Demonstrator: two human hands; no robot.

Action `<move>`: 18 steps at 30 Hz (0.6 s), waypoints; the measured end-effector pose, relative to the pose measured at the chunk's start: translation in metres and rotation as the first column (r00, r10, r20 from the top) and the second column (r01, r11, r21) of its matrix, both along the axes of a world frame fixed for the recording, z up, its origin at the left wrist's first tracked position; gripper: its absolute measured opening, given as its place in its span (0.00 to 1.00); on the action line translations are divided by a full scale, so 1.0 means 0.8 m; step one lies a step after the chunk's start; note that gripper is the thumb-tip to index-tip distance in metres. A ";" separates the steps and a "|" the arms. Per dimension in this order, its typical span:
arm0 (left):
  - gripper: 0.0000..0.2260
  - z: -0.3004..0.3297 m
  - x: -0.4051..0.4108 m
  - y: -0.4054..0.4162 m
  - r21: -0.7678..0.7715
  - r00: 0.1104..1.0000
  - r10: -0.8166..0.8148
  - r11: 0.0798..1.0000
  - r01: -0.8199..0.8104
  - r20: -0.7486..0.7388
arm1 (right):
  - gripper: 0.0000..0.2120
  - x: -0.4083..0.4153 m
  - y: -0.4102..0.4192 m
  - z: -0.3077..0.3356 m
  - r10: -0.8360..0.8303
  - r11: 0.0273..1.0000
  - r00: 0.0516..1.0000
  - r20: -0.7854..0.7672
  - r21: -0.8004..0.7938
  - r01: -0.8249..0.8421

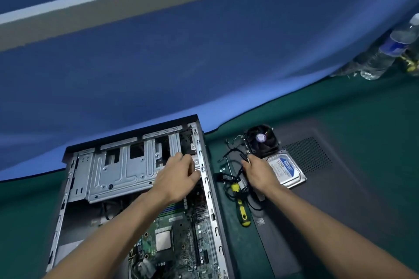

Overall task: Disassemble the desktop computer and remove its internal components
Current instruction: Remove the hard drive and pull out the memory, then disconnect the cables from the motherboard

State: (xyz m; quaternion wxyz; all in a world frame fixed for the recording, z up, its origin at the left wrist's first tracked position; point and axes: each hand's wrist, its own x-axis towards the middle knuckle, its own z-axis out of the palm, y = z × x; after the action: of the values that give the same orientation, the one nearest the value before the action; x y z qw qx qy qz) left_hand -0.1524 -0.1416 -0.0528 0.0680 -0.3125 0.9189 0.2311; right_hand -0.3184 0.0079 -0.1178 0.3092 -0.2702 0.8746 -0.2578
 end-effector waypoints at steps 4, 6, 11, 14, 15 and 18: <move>0.11 0.002 -0.002 0.000 0.021 1.000 0.016 1.000 -0.016 0.009 | 0.17 0.005 -0.006 0.011 0.234 0.944 0.964 -0.125 0.266 -0.195; 0.11 0.004 -0.001 0.001 0.029 1.000 0.012 0.999 -0.012 0.008 | 0.26 0.010 -0.009 0.025 0.374 0.872 0.893 -0.251 0.423 -0.247; 0.08 0.012 0.009 0.002 0.137 0.996 0.054 0.990 -0.044 -0.072 | 0.33 0.029 -0.014 0.064 0.528 0.793 0.762 -0.375 0.538 -0.285; 0.05 0.018 0.020 0.005 0.244 0.970 0.171 0.962 -0.126 -0.172 | 0.30 0.040 -0.012 0.083 0.512 0.809 0.755 -0.409 0.524 -0.265; 0.05 0.020 0.026 0.006 0.285 0.952 0.219 0.946 -0.153 -0.215 | 0.28 0.043 -0.011 0.089 0.484 0.832 0.767 -0.422 0.493 -0.253; 0.05 0.023 0.052 0.010 0.351 0.898 0.297 0.919 -0.178 -0.324 | 0.22 0.059 -0.009 0.105 0.374 0.913 0.789 -0.488 0.345 -0.220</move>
State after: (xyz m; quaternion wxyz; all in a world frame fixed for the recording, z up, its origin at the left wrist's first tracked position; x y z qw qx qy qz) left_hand -0.1110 -0.1335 -0.0342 -0.0873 -0.3595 0.8210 0.4349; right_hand -0.2708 0.0009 -0.0341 0.1191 -0.4226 0.8984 0.0036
